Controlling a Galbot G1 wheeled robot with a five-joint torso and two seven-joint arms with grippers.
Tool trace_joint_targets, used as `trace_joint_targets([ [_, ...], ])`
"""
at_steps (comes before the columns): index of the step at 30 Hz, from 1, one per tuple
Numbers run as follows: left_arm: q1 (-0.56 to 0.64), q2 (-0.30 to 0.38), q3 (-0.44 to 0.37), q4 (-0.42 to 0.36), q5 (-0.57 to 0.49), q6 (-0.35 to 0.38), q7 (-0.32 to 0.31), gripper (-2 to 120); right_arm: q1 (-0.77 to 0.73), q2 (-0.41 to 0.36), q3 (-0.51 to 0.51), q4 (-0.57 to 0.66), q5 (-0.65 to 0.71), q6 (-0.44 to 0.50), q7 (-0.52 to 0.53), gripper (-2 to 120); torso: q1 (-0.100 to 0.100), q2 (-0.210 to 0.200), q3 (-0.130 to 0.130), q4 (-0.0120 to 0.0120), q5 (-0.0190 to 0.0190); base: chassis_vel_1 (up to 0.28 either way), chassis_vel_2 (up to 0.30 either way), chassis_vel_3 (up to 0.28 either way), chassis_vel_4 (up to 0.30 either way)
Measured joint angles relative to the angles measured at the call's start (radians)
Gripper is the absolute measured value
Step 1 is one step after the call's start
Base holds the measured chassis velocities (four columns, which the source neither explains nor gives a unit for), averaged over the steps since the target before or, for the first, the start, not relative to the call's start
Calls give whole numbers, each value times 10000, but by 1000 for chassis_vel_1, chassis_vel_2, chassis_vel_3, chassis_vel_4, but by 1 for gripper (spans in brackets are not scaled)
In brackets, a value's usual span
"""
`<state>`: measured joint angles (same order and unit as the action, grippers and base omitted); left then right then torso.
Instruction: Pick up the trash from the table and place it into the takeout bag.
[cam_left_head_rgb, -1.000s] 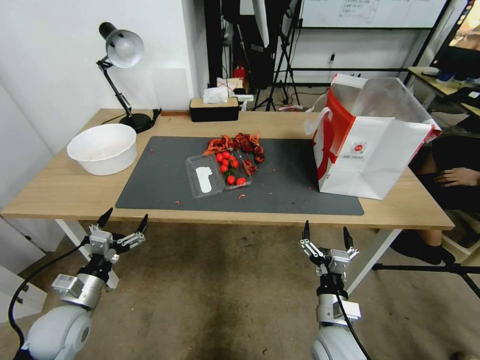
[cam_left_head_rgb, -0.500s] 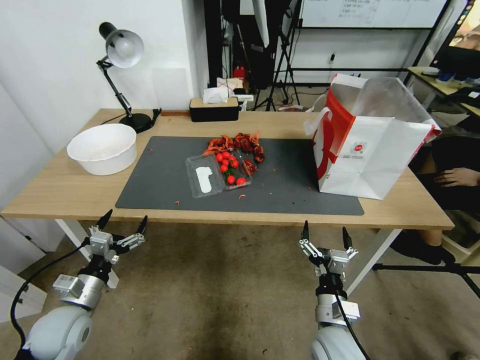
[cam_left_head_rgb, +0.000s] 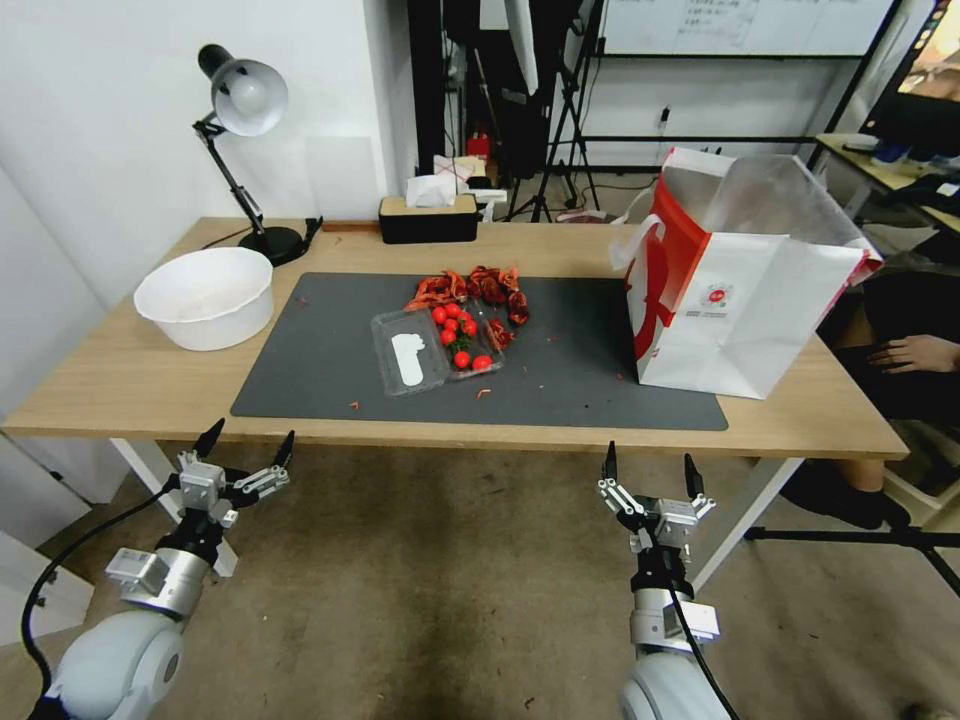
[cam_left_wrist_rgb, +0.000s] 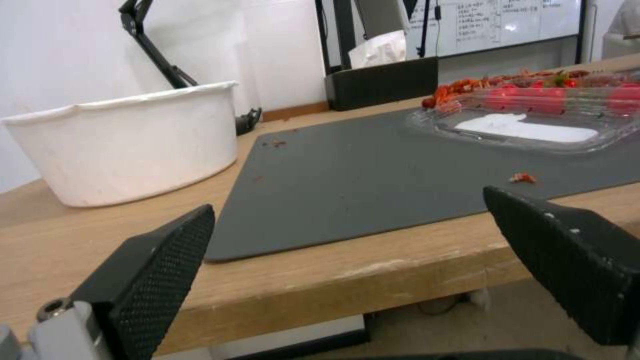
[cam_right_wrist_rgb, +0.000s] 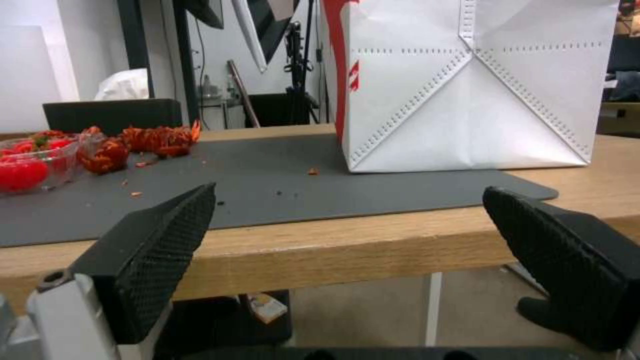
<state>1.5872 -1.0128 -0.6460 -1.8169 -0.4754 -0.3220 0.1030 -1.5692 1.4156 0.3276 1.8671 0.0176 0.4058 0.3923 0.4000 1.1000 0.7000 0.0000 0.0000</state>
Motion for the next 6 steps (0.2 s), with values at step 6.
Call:
trace_joint_targets([
  [6, -1, 1, 0, 0, -3, 3, 0, 100, 0, 0, 0, 4, -2, 1, 2, 100, 0, 0, 0, 0, 0, 0, 0, 0, 0],
])
